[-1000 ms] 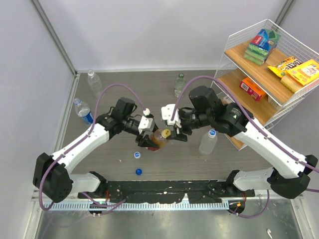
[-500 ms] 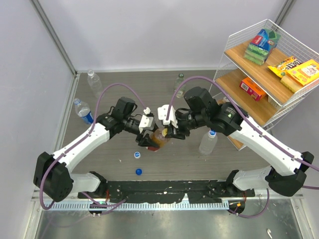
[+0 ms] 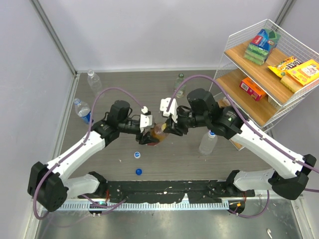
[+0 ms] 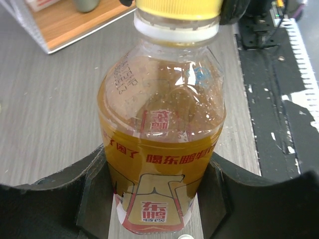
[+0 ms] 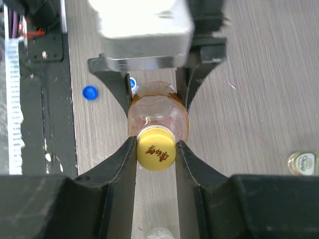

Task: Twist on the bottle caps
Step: Screw the bottle cap onto the plastic bottle.

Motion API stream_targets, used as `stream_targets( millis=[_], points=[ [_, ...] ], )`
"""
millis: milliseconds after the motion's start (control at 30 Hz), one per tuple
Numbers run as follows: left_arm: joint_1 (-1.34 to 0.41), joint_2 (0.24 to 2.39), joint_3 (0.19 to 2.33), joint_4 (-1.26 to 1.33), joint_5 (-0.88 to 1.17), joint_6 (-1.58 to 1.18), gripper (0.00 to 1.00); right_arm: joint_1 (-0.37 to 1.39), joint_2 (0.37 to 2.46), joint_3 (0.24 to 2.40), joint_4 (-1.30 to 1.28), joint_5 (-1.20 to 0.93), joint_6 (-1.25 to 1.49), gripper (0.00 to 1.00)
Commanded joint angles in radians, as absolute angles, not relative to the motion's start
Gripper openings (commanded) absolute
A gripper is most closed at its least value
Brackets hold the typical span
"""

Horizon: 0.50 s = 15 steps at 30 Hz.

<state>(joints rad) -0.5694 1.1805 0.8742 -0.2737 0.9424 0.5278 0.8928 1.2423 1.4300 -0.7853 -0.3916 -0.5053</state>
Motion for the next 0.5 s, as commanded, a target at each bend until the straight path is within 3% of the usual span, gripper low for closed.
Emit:
stream_targets(
  millis=[0,300,467],
  points=[
    [-0.569,1.057,0.842,-0.02,0.764,0.347,0.02,0.907,1.218,1.339,-0.623,-0.289,-0.191,0.01],
    [-0.725,0.985,0.781,0.136,0.333,0.316,0.01,0.908,1.331,1.362,-0.586,-0.117,0.306,0.01],
    [-0.834,0.996,0.724,0.291,0.128,0.302,0.01,0.907,1.377,1.33,-0.58,0.093,0.526,0.01]
  ],
)
